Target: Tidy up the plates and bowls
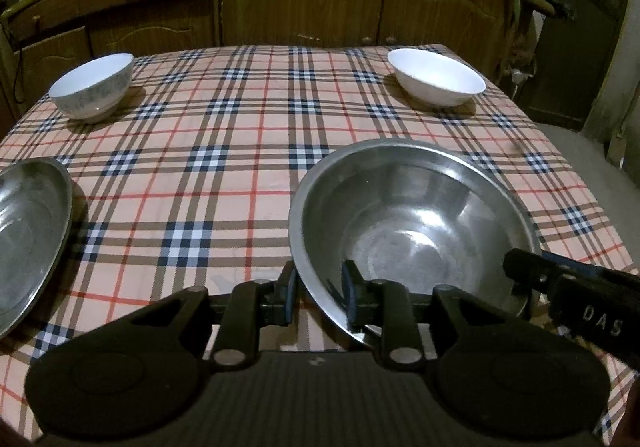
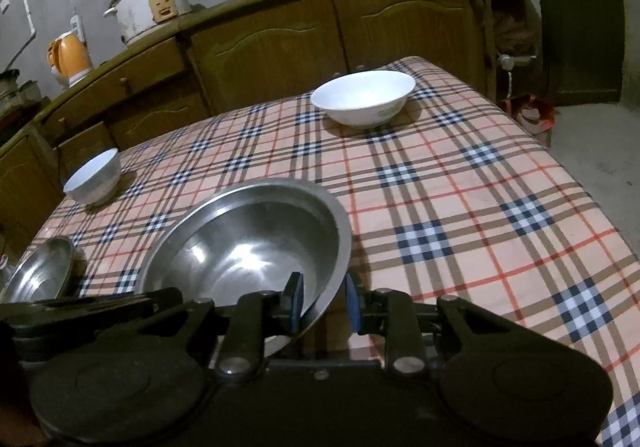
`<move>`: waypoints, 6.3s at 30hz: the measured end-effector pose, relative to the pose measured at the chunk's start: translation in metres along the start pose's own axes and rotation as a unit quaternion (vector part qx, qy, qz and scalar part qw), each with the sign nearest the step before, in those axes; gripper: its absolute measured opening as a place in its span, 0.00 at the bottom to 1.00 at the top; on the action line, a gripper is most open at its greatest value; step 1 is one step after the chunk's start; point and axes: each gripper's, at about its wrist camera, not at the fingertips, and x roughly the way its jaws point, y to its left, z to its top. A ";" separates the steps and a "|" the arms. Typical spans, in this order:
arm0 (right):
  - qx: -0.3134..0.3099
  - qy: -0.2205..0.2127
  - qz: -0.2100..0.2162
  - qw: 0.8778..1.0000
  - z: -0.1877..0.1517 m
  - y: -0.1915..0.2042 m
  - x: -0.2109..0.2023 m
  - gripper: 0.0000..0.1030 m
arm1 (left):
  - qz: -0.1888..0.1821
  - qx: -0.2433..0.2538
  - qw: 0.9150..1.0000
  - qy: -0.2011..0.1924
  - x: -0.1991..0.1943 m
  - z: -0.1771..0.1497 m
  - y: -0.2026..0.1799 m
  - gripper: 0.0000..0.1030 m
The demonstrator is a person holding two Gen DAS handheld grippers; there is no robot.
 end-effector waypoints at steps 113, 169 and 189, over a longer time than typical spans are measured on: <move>0.019 -0.101 0.027 0.994 0.153 -0.004 -0.043 0.26 | -0.033 0.062 0.993 -0.094 -0.048 0.153 -0.054 0.17; 0.028 0.036 0.030 0.998 0.018 0.020 -0.003 0.26 | -0.003 0.056 0.998 0.015 -0.011 0.030 -0.003 0.19; 0.014 0.040 0.015 0.999 0.015 0.018 0.002 0.26 | 0.022 0.100 0.995 0.010 -0.001 0.020 -0.016 0.29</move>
